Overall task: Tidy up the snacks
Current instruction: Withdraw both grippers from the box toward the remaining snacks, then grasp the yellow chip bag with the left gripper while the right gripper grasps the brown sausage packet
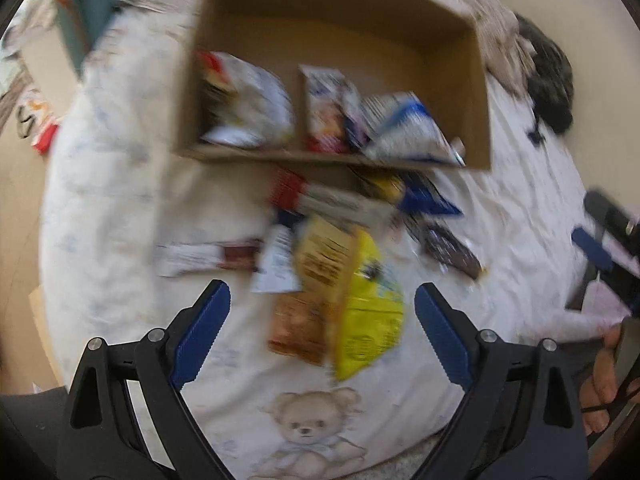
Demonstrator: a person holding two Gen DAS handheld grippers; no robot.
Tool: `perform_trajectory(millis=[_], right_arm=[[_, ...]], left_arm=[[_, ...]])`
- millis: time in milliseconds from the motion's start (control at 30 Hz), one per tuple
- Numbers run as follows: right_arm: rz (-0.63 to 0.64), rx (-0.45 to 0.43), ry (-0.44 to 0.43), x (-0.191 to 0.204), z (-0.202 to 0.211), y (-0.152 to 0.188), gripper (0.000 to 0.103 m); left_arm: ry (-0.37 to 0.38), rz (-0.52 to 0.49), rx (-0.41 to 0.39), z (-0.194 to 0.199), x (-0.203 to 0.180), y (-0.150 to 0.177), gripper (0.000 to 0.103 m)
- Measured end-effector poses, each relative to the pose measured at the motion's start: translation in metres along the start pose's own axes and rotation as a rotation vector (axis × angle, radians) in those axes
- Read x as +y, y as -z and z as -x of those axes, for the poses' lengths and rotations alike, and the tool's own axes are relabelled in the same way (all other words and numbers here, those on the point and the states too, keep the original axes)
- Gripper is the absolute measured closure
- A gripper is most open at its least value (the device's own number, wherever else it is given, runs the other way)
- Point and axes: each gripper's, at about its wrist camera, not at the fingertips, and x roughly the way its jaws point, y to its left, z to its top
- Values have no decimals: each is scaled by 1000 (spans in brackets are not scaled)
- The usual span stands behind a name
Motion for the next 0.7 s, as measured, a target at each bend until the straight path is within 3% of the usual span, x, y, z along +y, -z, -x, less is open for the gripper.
perform_trajectory(millis=[100, 233, 300, 333, 367, 567, 700], right_arm=[[-18, 4, 0, -4, -1, -1, 10], [-20, 12, 8, -6, -4, -2, 10], [-14, 8, 22, -6, -5, -2, 10], [-14, 7, 25, -6, -6, -3, 10], [-18, 7, 25, -7, -6, -4, 10], [-45, 31, 26, -11, -14, -6, 10], [39, 141, 105, -7, -36, -7, 10]], left_arm=[[-12, -84, 74, -25, -20, 4, 11], [-42, -157, 93, -44, -35, 10, 13], [-31, -187, 115, -49, -39, 12, 27], [-22, -188, 129, -51, -38, 11, 49], [-10, -180, 154, -54, -37, 11, 52], [13, -145, 154, -34, -27, 13, 60], [19, -129, 116, -2, -16, 12, 60]])
